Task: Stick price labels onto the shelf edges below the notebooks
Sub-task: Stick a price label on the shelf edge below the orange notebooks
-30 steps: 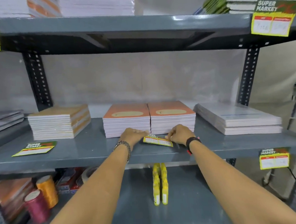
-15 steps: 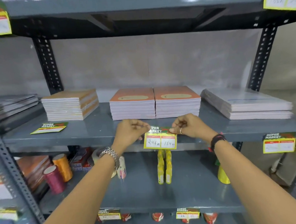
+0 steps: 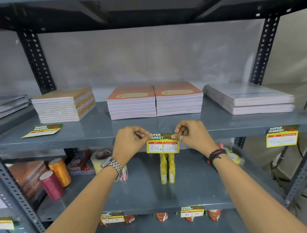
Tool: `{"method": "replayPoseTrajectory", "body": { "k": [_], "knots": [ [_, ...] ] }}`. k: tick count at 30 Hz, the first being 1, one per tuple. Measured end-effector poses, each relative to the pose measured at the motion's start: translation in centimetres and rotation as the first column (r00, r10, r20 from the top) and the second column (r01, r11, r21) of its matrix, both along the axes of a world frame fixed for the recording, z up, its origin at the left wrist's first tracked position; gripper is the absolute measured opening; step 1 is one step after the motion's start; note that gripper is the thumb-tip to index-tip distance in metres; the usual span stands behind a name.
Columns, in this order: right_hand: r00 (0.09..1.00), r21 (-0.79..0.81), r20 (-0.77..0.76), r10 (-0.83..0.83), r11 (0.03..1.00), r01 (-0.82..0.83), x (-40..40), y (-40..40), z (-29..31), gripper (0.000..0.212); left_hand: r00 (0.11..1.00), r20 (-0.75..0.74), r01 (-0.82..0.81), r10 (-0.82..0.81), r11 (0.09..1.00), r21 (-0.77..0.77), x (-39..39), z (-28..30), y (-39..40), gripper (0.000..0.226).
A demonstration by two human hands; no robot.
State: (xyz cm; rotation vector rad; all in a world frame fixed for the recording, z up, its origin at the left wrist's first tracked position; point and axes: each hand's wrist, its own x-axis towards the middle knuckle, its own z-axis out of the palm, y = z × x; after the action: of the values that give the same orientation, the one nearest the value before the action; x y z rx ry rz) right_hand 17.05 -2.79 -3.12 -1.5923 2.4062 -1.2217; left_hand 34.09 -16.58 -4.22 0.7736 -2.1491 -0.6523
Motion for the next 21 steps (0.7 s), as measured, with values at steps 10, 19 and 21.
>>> {"method": "replayPoseTrajectory", "body": {
  "k": [10, 19, 21],
  "knots": [
    [0.965, -0.011, -0.242, -0.101, 0.995, 0.101, 1.1, -0.6, -0.5, 0.018, 0.992, 0.092, -0.075, 0.087, 0.989, -0.131, 0.2, 0.0, -0.2, 0.024],
    [0.966, -0.115, -0.176, -0.187, 0.979, 0.169, 2.0, -2.2, -2.5, 0.058, 0.941, 0.331, 0.239, -0.075, 0.838, -0.490, -1.7, -2.1, -0.6, 0.042],
    [0.968, -0.143, -0.154, -0.197, 0.974, 0.175, 2.0, -2.2, -2.4, 0.056, 0.953, 0.289, 0.221, -0.087, 0.854, -0.471, -2.0, -2.7, -0.9, 0.040]
  ]
}}
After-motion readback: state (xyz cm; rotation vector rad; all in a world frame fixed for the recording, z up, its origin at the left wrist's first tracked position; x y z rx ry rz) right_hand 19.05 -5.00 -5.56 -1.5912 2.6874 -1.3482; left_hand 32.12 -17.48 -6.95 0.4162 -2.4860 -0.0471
